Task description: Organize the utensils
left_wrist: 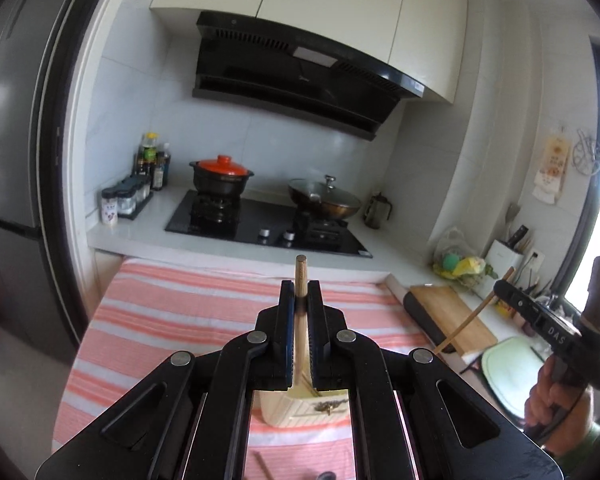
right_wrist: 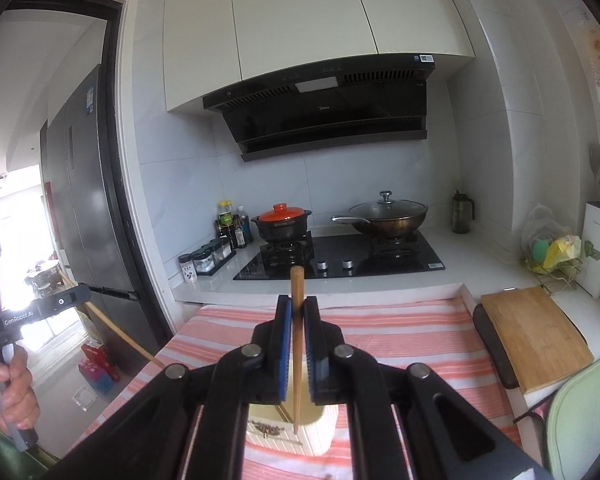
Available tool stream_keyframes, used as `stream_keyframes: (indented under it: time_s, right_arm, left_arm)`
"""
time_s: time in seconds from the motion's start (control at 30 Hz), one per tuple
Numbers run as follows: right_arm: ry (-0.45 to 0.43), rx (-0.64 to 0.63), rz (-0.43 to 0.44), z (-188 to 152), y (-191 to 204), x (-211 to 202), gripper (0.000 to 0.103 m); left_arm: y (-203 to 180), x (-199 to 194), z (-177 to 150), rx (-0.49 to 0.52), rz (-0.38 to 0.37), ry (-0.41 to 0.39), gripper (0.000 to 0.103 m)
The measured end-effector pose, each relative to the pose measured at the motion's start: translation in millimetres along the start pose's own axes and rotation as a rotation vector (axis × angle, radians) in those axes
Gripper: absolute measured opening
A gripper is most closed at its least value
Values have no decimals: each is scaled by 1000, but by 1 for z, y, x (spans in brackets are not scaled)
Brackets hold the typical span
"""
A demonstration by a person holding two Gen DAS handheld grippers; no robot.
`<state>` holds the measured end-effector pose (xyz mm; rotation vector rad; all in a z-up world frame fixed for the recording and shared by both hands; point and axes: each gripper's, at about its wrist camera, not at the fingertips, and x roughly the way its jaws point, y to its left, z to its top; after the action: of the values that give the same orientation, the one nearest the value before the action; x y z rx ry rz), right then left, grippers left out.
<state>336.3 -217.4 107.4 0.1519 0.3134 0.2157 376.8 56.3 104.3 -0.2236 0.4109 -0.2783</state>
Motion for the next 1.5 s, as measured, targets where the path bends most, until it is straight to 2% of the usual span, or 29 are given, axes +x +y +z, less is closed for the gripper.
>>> stream_keyframes:
  time_s: [0.13,0.2,0.37,0.53,0.57,0.6,0.63,0.67,0.73,0.87,1.0,1.13,1.27,1.37,1.5]
  right_arm:
    - [-42,-64,1,-4,9,37,6]
    - [-21,-91,2,-11,9,59,6]
    - [218,-44,40,-35,-1,124,6]
    - [354,-32,45,-59,-5,171,7]
    - [365,-23,37,-62,-6,176,12]
    - [375,-7,30,-62,-7,179,33]
    - [375,18,28,-61,-9,179,48]
    - [352,51,28,-57,-13,175,67]
    - [286,79,24,-46,-16,155,67]
    - [218,1,1,-32,-13,106,67]
    - [231,-102,-25,-47,-15,48,67]
    - [276,-189,-94,-97,-25,-12,67]
    - [290,-195,-200,-171,-41,-67,67]
    - [338,-157,-281,-231,-54,-90,67]
    - [412,-92,-356,-289,-73,-97,67]
  left_arm:
    - [7,48,-4,-21,21,56,4]
    - [10,71,-13,-22,27,100,4]
    - [11,122,-38,1,42,242,4]
    - [9,163,-58,6,64,339,6]
    - [9,168,-60,4,79,351,11]
    - [11,170,-59,-1,92,364,16]
    - [13,168,-59,-9,99,368,31]
    - [16,163,-56,-22,102,361,48]
    - [21,142,-50,-34,101,318,64]
    - [30,92,-49,13,124,303,73]
    - [44,36,-80,80,160,350,82]
    - [63,-11,-138,55,184,417,82]
    - [71,-46,-212,-7,216,425,85]
    - [73,-51,-259,-61,241,429,85]
    - [70,-36,-297,-67,278,444,85]
